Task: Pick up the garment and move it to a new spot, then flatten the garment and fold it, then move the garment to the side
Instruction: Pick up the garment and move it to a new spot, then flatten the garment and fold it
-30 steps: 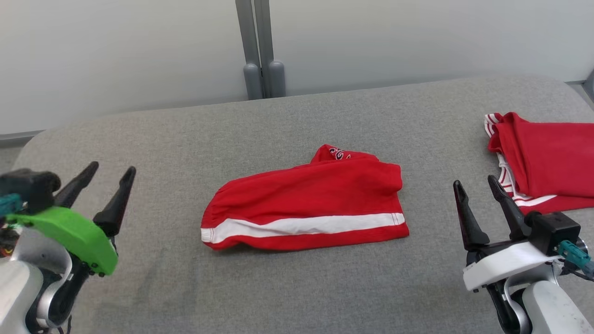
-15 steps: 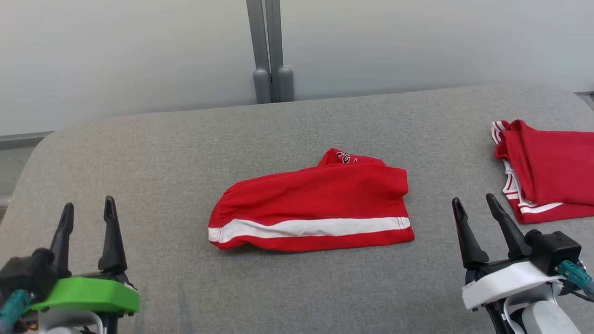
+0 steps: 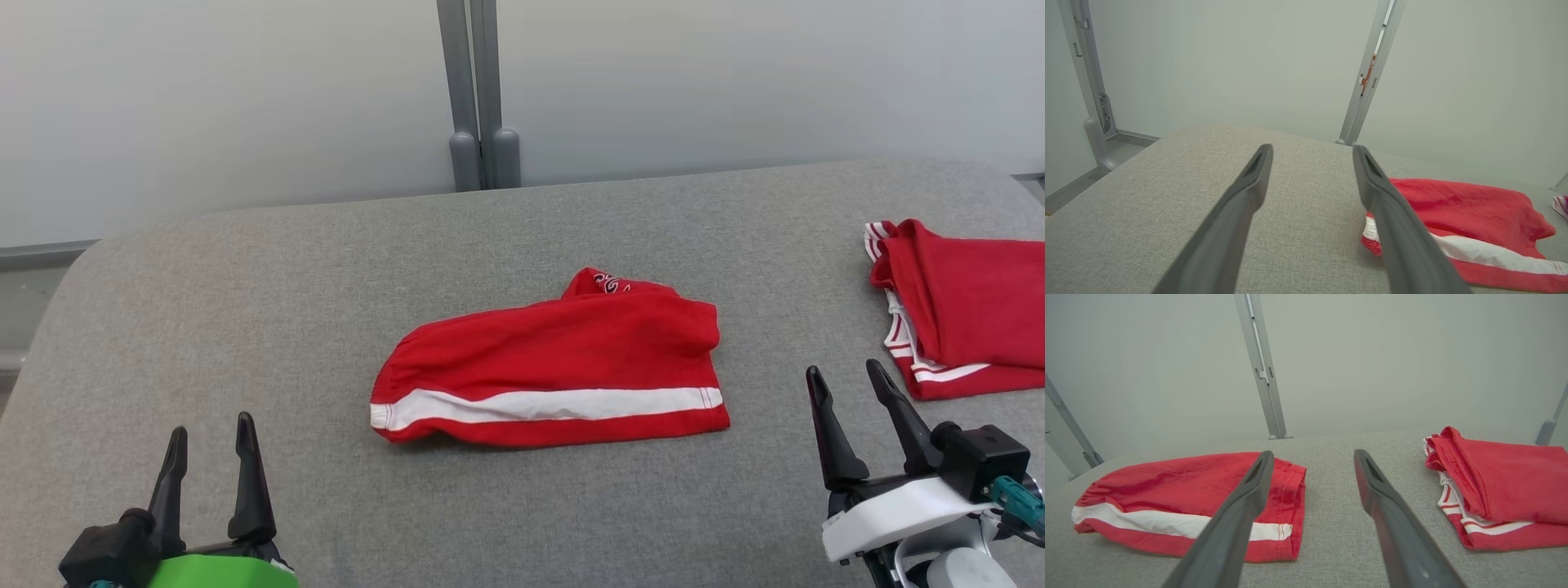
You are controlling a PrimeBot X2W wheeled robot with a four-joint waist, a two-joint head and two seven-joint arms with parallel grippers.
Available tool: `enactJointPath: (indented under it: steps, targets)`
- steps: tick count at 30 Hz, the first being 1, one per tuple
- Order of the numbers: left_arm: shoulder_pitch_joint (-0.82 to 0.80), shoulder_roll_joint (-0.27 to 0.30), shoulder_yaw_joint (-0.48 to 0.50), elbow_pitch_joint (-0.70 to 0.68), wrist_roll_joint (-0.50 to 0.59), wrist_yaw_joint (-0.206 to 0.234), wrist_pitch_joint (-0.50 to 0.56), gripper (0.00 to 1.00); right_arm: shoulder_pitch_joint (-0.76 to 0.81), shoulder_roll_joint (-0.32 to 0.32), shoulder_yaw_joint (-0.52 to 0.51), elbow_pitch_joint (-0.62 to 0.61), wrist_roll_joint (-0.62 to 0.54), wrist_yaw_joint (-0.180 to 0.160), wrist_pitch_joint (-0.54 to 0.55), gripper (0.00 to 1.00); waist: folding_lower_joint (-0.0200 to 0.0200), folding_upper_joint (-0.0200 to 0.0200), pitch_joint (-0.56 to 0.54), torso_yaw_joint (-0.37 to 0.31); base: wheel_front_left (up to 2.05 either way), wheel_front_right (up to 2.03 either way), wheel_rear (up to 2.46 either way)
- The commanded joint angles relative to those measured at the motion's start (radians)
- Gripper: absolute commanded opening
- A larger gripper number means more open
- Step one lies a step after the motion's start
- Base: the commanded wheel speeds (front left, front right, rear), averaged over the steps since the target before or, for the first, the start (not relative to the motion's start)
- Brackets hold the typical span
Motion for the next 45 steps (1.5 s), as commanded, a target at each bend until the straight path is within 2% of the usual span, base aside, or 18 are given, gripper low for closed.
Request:
enactJointPath:
  steps: [1,11,23,32,34,37,45]
  targets:
    - [0.007,-0.010,0.021,-0.004,0.019,-0.015,-0.002,1.00,0.004,-0.004,0.000,0.002,-0.007,0.000,-0.003,1.00,0.0000,0.0000,-0.001,-0.001,0.00,0.00,0.00]
    - [0.011,-0.082,0.087,0.034,0.103,-0.099,-0.001,1.00,0.002,-0.008,0.007,0.013,-0.005,0.000,-0.003,1.00,0.0000,0.0000,0.003,-0.003,0.00,0.00,0.00]
    - [-0.005,-0.120,0.138,0.049,0.156,-0.147,-0.001,1.00,-0.008,-0.002,0.011,0.020,-0.002,0.000,-0.003,1.00,0.0000,0.0000,0.009,-0.007,0.00,0.00,0.00]
    - [-0.020,-0.134,0.133,0.092,0.166,-0.171,0.001,1.00,-0.013,-0.002,0.009,0.029,0.003,0.000,-0.003,1.00,0.0000,0.0000,0.015,-0.008,0.00,0.00,0.00]
    - [-0.040,-0.127,0.114,0.114,0.171,-0.176,0.021,1.00,-0.023,0.001,0.017,0.041,0.012,0.000,-0.003,1.00,0.0000,0.0000,0.022,-0.007,0.00,0.00,0.00]
    - [-0.074,-0.116,0.070,0.154,0.154,-0.192,0.109,1.00,-0.066,-0.010,0.059,0.079,0.029,0.000,0.026,1.00,0.0000,0.0000,0.044,-0.009,0.00,0.00,0.00]
    - [-0.232,-0.036,-0.044,0.188,0.071,-0.220,0.417,1.00,-0.216,-0.049,0.172,0.188,0.139,0.000,0.240,1.00,0.0000,0.0000,0.128,0.003,0.00,0.00,0.00]
